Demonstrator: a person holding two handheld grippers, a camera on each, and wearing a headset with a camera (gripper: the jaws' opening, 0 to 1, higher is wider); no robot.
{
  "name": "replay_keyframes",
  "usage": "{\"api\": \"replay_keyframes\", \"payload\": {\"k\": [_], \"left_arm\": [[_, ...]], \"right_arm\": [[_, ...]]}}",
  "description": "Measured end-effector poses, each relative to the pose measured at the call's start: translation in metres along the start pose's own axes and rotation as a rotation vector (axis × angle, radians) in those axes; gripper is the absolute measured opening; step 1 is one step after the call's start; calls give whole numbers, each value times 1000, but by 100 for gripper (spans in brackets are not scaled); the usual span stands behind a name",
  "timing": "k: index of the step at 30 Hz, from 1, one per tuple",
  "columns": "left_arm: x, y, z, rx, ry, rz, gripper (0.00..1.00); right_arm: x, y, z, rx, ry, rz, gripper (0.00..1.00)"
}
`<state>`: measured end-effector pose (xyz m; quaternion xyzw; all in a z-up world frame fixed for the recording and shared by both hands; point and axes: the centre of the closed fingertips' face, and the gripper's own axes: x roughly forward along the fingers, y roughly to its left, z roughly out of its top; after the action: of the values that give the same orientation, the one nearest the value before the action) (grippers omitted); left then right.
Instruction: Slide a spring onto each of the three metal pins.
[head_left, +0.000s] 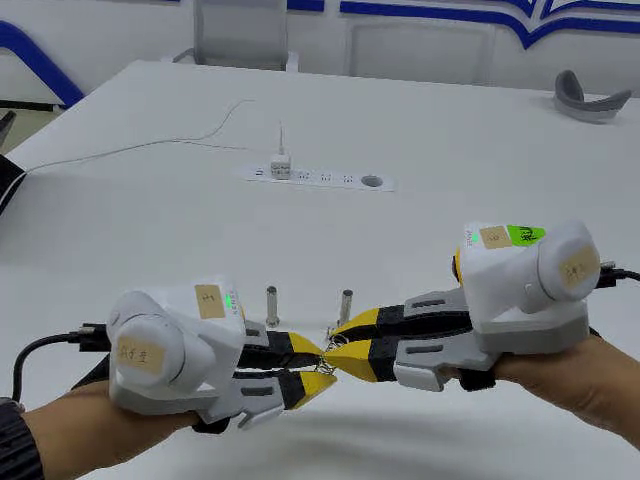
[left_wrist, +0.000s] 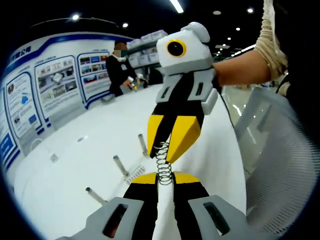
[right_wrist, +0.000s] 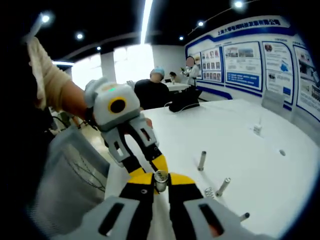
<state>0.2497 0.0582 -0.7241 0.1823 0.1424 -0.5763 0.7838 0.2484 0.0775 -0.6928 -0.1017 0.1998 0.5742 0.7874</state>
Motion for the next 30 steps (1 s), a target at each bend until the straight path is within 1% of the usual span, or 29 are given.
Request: {"api": "replay_keyframes", "payload": {"k": [6,9,21,30], "left_arm": [[1,2,-1,-27,-10,14,9],[-1,4,-3,-41,-16,26,10],[-8,9,-7,-74,-36,74,11],[-16,16,-14,-117,-41,114,18]], "right_arm": [[8,2,4,-35,12,-1,12],[10,0,3,-38,14,-3,12],[18,-2,6,-11,12,0,12],[23,-2,8,-11,18,10,12]]}}
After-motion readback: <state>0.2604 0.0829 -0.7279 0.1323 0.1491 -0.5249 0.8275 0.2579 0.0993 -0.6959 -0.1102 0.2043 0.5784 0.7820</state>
